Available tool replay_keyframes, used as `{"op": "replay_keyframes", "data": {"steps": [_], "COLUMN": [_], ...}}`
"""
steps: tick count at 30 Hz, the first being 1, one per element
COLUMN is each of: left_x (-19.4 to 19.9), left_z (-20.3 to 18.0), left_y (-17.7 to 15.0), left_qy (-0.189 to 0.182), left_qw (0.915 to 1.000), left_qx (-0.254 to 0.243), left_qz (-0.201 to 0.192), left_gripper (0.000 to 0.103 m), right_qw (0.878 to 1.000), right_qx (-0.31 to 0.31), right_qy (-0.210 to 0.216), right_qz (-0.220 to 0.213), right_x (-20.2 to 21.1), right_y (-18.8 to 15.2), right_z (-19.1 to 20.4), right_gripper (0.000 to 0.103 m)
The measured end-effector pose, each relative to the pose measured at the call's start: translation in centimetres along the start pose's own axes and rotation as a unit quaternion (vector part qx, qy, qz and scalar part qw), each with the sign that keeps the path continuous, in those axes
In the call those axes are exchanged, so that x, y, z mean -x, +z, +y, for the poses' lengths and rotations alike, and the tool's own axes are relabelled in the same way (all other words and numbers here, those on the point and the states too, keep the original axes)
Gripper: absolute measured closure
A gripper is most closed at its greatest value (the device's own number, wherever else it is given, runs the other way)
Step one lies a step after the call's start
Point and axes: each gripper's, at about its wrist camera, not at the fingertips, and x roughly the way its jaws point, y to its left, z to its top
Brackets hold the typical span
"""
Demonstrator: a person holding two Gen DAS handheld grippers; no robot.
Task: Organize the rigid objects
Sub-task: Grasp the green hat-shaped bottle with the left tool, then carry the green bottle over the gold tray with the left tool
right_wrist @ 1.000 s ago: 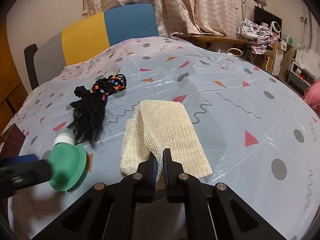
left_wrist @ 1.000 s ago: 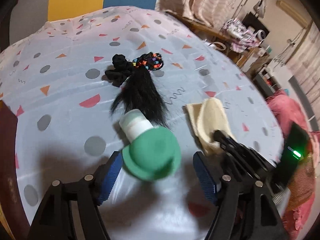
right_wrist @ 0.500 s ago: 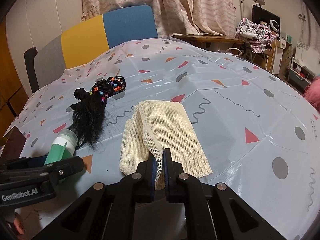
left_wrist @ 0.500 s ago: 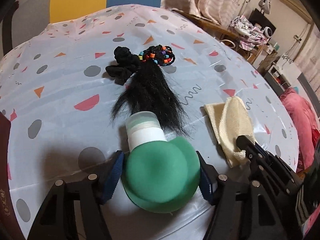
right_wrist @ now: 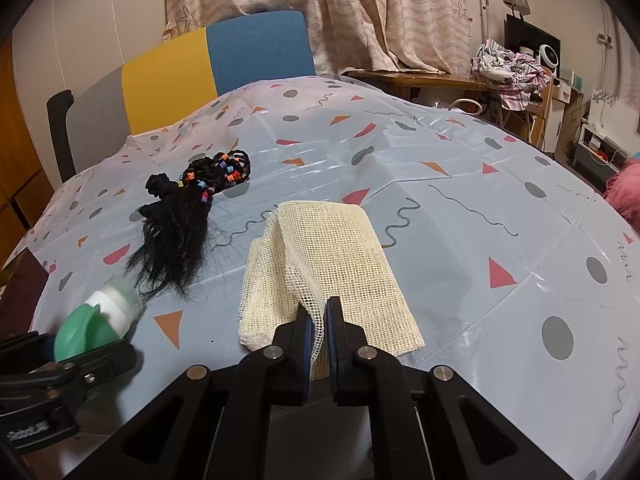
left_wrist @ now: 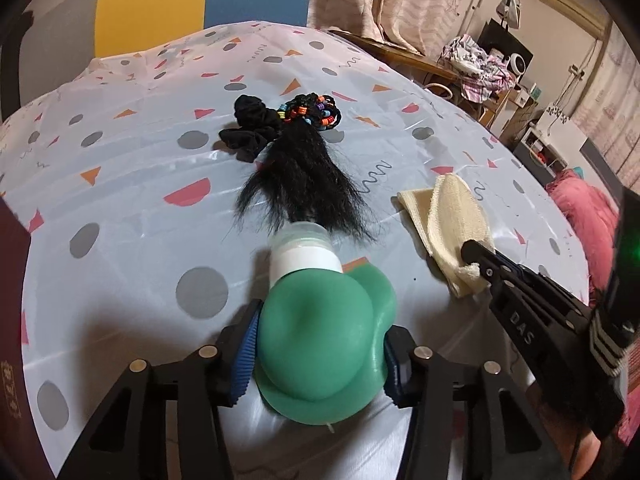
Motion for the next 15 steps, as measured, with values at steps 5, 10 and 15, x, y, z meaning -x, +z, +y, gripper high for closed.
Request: {"op": "replay_keyframes", "data": {"steps": [5,10,15], "left_x": [1.3,2.5,4.0], "left_z": [0.8,1.5,2.2], "left_y": [-1.1,-2.1,-2.6], "left_qy": [-0.013,-0.018,-0.025], "left_qw": [0.9997,0.9994,0.9989], "left_qx": [0.019,0.029,0.036], "left_qz": [-0.001,-0.003,-0.014], "left_gripper": [0.054,0.054,0.054], "right_qw": [1.0,1.0,1.0], "right_qx": [0.004,0.008,0.011], "right_qy": [-0.005,-0.009,-0.014], "right_qz": [0.0,0.0,0.0], "right_x": [0.0,-0.1,0.0], "right_y": [0.0,-0.1,-0.1], "right_z": [0.1,0.3,0.4], "right_gripper": [0.097,0.096,0.096]}}
